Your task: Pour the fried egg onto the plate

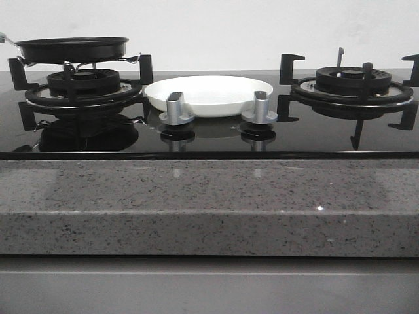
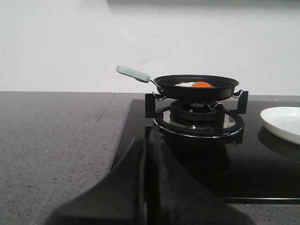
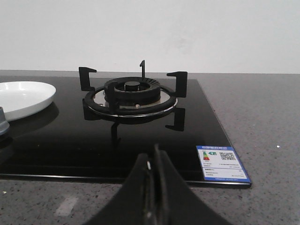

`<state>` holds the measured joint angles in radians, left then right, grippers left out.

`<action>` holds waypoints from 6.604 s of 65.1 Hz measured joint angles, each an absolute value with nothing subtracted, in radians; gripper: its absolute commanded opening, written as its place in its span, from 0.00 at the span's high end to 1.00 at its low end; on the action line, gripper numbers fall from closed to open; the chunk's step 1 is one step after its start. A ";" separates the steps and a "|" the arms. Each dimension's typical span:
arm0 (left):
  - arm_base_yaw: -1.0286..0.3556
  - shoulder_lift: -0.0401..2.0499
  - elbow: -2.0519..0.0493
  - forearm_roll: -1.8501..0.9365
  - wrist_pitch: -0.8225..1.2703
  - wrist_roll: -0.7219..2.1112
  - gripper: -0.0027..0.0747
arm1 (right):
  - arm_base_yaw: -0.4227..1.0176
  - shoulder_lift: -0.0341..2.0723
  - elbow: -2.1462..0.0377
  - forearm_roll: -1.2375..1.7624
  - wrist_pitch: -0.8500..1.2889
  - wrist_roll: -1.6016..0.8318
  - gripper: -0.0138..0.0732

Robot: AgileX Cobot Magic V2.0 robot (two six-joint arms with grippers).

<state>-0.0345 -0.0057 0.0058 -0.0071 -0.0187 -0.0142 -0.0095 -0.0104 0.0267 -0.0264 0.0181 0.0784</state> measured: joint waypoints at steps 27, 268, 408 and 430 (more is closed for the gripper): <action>-0.034 -0.006 0.006 -0.007 -0.019 -0.014 0.99 | -0.010 -0.010 0.027 -0.026 0.018 0.078 0.92; -0.034 0.368 -0.671 -0.054 0.489 -0.014 0.51 | 0.229 0.984 -1.062 0.137 0.815 -0.087 0.29; -0.034 0.368 -0.671 -0.054 0.486 -0.014 0.51 | 0.180 2.236 -2.176 0.389 1.238 -0.078 0.81; -0.034 0.368 -0.671 -0.054 0.486 -0.014 0.51 | 0.176 2.238 -2.194 0.402 1.225 -0.067 0.92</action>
